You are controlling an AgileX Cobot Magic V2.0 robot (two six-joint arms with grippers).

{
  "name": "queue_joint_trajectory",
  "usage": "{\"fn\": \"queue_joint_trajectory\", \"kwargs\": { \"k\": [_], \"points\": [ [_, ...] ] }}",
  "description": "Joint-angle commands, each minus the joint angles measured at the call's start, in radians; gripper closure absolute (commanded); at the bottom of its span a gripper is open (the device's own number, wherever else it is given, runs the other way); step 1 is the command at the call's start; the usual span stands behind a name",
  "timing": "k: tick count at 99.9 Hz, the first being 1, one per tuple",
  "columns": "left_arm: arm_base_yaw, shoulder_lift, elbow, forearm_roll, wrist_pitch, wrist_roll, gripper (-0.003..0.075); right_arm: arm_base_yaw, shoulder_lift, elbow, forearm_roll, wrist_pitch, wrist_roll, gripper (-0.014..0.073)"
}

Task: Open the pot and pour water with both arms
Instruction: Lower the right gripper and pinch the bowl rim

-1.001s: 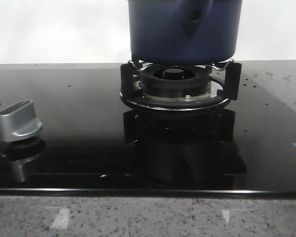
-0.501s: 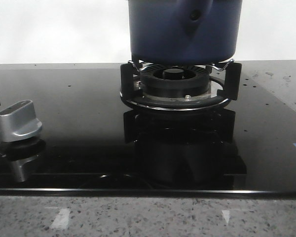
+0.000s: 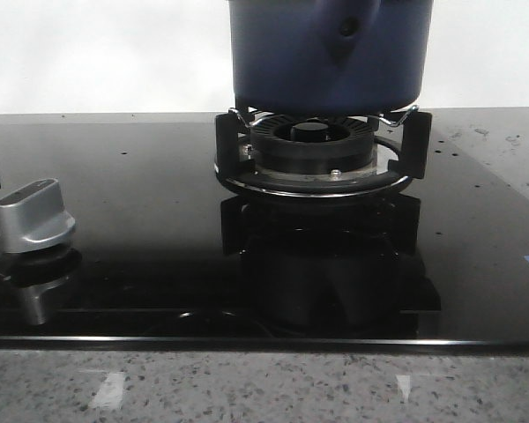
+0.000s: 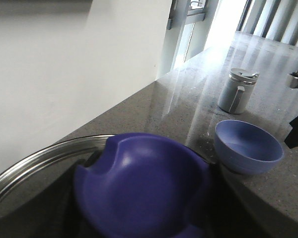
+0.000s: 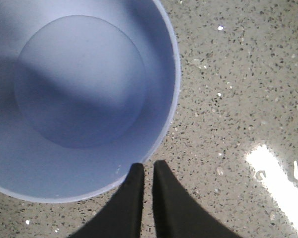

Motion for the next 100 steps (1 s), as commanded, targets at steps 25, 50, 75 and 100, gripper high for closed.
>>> {"fn": "queue_joint_trajectory", "kwargs": {
  "k": [25,50,75,100],
  "points": [
    [0.000,-0.049,-0.031,-0.107,0.021,-0.007,0.0405,-0.006,-0.011,-0.020,-0.033,0.008,0.000,0.0584],
    [0.000,-0.049,-0.031,-0.107,0.022,-0.007,0.0405,-0.006,-0.013,-0.020,-0.039,-0.017,0.004,0.0395],
    [0.000,-0.049,-0.031,-0.109,0.022,-0.007,0.0405,-0.014,-0.017,-0.020,-0.065,-0.032,0.053,0.0367],
    [0.000,-0.049,-0.031,-0.109,0.022,-0.007,0.0405,-0.056,-0.014,-0.020,-0.067,-0.065,0.058,0.0367]
  ]
}}
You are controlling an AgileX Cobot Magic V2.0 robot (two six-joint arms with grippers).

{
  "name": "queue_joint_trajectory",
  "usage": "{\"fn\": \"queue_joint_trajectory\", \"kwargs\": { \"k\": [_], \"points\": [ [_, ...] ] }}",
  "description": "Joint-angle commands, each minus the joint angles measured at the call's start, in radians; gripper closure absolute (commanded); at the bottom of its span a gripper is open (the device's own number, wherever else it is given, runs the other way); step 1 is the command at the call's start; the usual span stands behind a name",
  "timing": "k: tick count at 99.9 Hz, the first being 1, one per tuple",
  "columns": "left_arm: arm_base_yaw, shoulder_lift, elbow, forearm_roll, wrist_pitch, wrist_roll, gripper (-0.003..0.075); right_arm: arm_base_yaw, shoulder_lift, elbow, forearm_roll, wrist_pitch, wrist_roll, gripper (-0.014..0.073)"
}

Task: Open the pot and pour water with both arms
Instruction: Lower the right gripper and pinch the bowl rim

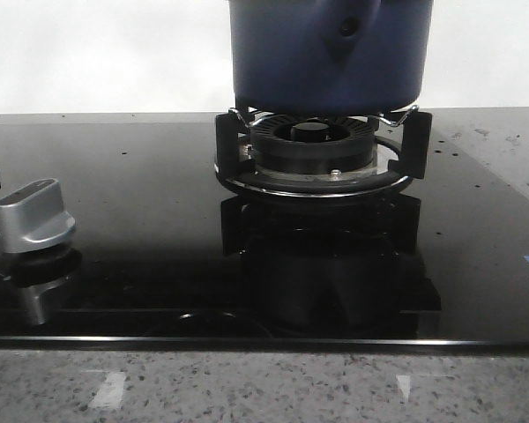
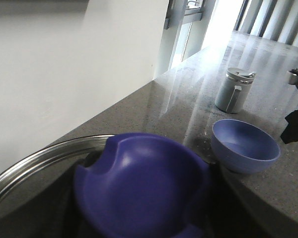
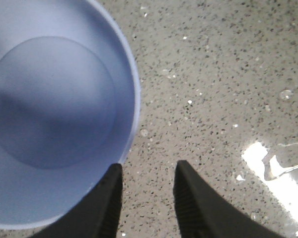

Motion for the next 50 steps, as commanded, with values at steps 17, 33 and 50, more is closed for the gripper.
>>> {"fn": "queue_joint_trajectory", "kwargs": {
  "k": [17,33,50],
  "points": [
    [0.000,-0.049,-0.031,-0.109,0.012,-0.007,0.0405,-0.012,0.010,-0.020,-0.006,-0.065,0.003,0.0367],
    [0.000,-0.049,-0.031,-0.109,0.012,-0.007,0.0405,-0.012,0.023,-0.020,-0.001,-0.085,0.003,0.0367],
    [0.000,-0.049,-0.031,-0.109,0.012,-0.007,0.0405,-0.012,0.044,-0.020,-0.001,-0.084,0.003,0.0367]
  ]
}}
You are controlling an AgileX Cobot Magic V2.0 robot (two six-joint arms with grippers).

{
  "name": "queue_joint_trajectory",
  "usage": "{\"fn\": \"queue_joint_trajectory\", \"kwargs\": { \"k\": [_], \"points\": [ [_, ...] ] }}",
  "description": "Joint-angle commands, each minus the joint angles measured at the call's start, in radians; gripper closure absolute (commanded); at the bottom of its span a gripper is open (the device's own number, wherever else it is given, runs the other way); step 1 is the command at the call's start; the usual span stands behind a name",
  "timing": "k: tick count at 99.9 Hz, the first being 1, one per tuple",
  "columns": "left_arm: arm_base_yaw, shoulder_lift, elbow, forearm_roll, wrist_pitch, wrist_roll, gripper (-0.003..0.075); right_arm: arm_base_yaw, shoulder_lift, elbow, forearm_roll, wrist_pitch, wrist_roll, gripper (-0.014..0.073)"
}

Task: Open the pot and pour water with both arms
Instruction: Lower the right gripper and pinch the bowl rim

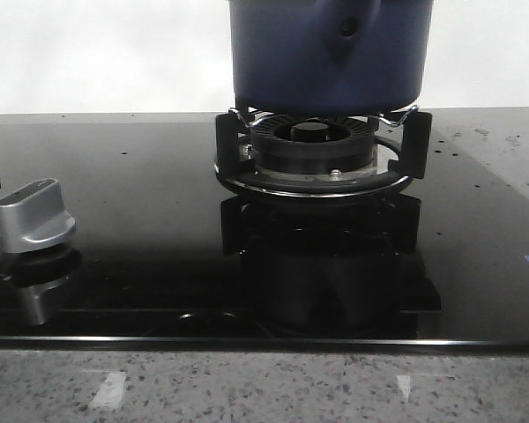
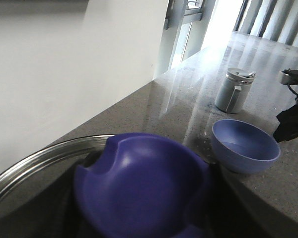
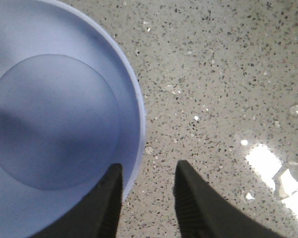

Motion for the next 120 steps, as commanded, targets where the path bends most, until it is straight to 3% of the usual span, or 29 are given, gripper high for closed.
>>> {"fn": "queue_joint_trajectory", "kwargs": {
  "k": [1,100,110,120],
  "points": [
    [0.000,-0.049,-0.031,-0.108,0.012,-0.007,0.0405,-0.007,-0.003,-0.020,-0.005,-0.035,-0.002,0.0367],
    [0.000,-0.049,-0.031,-0.108,-0.001,-0.006,0.0405,-0.007,0.083,-0.020,0.007,-0.075,-0.002,0.0370],
    [0.000,-0.049,-0.031,-0.108,-0.001,-0.006,0.0405,-0.007,0.085,-0.020,0.007,-0.079,-0.002,0.0405],
    [0.000,-0.049,-0.031,-0.108,-0.004,-0.006,0.0405,-0.007,0.085,-0.020,0.012,-0.085,-0.002,0.0502]
  ]
}}
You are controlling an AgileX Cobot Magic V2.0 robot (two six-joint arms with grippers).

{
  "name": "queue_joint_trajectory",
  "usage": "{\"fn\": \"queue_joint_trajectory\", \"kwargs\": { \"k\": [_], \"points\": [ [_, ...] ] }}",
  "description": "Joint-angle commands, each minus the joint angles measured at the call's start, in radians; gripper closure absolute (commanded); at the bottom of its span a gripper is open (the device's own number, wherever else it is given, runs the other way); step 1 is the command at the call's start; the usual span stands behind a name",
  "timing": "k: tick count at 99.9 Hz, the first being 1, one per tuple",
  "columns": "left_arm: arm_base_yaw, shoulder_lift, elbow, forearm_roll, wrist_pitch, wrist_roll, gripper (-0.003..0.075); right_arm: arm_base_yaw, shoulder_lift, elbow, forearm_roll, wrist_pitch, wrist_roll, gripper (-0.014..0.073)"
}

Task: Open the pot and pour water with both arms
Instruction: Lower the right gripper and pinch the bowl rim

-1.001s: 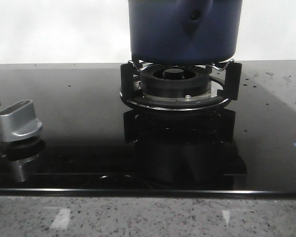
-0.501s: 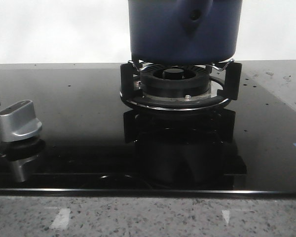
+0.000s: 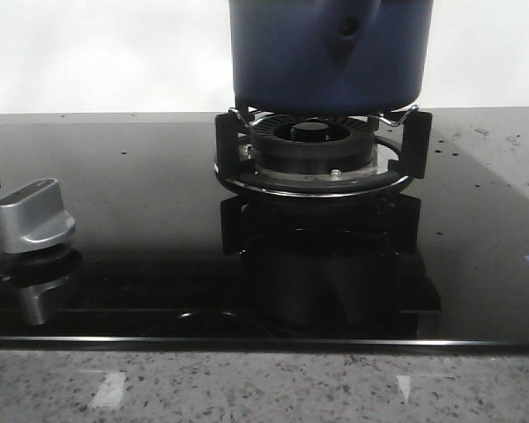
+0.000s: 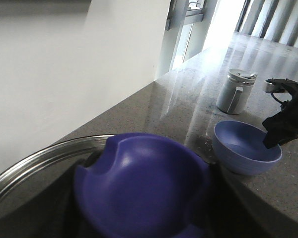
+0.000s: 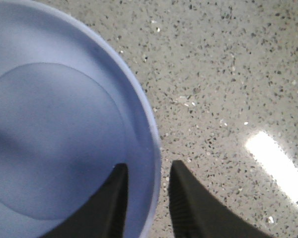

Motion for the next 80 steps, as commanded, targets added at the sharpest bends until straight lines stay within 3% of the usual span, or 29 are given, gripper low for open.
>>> {"fn": "queue_joint_trajectory", "kwargs": {
  "k": [1,20,80],
  "points": [
    [0.000,-0.049,-0.031,-0.105,-0.002,-0.006,0.0405,-0.007,-0.019,-0.020,-0.004,-0.036,-0.004,0.0517],
    [0.000,-0.049,-0.031,-0.105,-0.003,-0.006,0.0405,-0.007,-0.019,-0.020,-0.002,-0.049,-0.004,0.0669],
    [0.000,-0.049,-0.031,-0.105,-0.005,-0.006,0.0405,-0.007,-0.020,-0.037,0.084,-0.083,-0.004,0.0668]
  ]
}}
